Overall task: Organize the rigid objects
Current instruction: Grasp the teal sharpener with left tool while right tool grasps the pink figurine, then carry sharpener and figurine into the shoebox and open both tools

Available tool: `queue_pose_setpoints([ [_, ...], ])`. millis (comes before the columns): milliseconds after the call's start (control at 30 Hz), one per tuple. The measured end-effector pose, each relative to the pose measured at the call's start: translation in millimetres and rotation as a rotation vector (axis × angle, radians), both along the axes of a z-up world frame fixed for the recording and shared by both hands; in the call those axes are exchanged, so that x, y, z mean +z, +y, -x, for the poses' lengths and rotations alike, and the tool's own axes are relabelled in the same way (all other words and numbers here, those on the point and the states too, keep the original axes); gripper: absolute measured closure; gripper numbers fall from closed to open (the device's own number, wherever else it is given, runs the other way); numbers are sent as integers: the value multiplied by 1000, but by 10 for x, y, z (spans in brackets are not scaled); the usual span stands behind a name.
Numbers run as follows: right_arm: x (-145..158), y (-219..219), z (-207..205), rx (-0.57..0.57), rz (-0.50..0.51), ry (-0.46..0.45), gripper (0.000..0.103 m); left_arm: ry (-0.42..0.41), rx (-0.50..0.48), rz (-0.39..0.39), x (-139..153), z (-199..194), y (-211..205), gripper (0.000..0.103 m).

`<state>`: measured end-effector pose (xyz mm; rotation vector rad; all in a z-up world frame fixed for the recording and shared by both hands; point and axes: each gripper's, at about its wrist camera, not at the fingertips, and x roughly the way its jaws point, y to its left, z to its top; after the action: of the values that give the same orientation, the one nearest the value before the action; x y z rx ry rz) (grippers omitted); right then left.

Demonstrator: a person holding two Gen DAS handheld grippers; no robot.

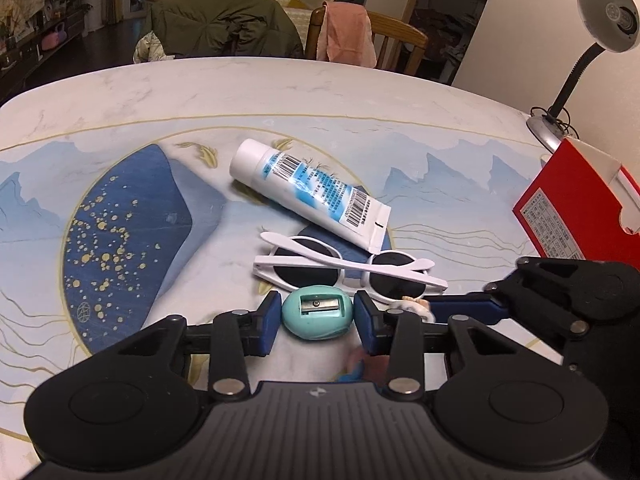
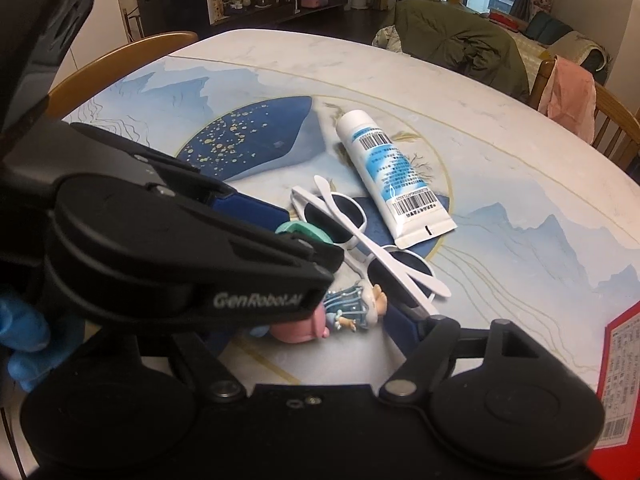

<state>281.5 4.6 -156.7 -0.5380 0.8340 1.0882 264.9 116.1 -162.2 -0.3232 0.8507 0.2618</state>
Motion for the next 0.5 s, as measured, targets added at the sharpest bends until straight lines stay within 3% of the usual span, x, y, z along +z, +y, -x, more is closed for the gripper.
queue_pose_setpoints([
  [500, 426, -569, 77, -144, -77, 29, 26, -34, 31, 23, 321, 339, 59, 64],
])
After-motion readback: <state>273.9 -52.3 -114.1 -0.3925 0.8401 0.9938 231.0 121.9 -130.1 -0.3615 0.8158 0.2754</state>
